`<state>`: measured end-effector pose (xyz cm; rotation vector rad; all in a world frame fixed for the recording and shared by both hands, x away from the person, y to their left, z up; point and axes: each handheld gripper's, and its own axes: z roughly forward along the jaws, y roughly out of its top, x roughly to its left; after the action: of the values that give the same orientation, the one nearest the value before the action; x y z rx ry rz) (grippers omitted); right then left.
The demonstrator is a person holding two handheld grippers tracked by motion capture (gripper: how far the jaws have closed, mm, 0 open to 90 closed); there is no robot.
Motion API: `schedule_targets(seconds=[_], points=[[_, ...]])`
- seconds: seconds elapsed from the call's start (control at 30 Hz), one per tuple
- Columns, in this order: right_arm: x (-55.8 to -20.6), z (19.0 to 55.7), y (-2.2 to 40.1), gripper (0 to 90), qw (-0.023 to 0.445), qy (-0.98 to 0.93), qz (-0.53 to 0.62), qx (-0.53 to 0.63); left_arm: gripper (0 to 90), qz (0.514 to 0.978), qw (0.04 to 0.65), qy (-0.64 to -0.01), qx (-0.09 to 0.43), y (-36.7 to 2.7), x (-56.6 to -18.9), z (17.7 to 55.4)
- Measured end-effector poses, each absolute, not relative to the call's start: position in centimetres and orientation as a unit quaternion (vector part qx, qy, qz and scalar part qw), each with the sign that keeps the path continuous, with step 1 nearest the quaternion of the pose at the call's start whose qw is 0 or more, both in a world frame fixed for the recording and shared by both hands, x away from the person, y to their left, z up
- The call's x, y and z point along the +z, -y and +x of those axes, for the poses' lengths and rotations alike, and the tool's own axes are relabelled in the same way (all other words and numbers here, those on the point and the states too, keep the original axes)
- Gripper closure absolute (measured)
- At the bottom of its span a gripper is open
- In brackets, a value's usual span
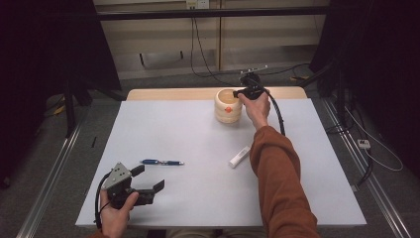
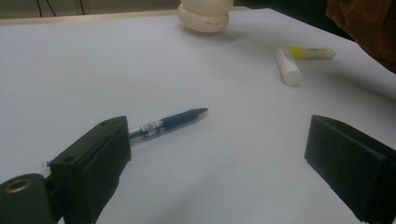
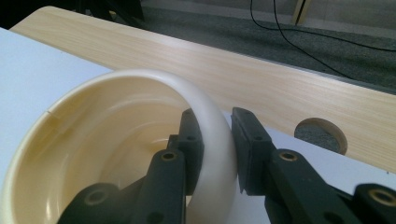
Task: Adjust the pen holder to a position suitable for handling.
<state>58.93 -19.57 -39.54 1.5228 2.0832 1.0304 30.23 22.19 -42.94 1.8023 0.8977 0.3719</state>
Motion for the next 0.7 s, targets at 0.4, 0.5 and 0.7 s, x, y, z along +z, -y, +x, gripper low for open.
schedule_targets(seconds=[0.4, 0.5, 0.7], points=[[-36.3, 55.8, 19.6, 75.5, 0.188, -0.747, 0.507, 0.386, 7.0, 0.752, 0.518, -0.374, 0.162, -22.1, -42.9, 30.2], [-35.4, 54.5, 20.1, 75.6, 0.192, -0.747, 0.504, 0.388, 7.0, 0.754, 0.516, -0.373, 0.161, -22.1, -42.9, 30.2], [-34.6, 52.3, 20.4, 75.6, 0.189, -0.745, 0.495, 0.405, 7.0, 0.754, 0.516, -0.374, 0.161, -22.1, -42.9, 30.2]])
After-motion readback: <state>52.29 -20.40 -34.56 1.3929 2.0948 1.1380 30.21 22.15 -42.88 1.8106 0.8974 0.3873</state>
